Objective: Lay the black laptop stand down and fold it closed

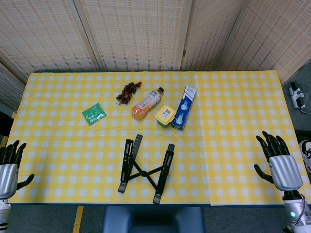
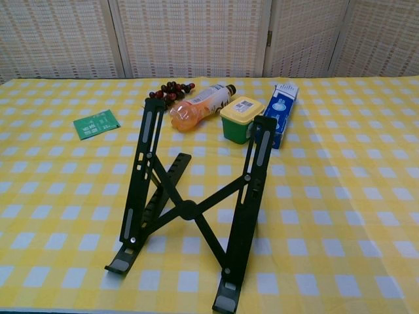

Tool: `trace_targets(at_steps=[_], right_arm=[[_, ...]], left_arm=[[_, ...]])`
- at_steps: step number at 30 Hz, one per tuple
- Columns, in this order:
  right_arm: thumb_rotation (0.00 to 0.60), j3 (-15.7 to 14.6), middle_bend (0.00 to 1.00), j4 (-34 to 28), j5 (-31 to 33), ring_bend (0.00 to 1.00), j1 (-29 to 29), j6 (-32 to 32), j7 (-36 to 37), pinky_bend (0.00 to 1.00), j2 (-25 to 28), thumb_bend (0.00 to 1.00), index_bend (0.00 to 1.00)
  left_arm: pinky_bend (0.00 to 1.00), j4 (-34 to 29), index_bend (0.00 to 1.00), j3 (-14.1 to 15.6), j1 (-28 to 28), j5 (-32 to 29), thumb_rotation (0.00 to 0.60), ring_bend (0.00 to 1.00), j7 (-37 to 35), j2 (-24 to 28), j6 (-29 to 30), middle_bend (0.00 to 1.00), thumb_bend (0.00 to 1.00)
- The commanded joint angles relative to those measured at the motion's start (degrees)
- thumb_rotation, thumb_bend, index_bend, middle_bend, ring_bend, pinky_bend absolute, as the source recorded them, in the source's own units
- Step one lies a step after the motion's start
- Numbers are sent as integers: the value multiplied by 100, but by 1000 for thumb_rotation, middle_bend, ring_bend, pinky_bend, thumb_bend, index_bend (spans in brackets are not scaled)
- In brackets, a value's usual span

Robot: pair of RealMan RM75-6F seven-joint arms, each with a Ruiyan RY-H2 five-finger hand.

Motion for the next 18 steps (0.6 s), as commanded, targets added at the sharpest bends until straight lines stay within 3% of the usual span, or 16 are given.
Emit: trace_targets(at_steps=[1, 18], right_arm=[[600, -4, 0, 18, 6, 20, 4, -15, 31, 0, -12, 342, 0], [600, -165, 0, -47, -328, 33, 74, -81, 358, 0, 60, 342, 0]], left_arm=[[0, 4, 4, 2, -9, -4, 600, 0, 20, -5, -20, 0, 212], [0, -69, 4, 60, 33, 96, 600, 0, -145, 76, 1, 0, 212]])
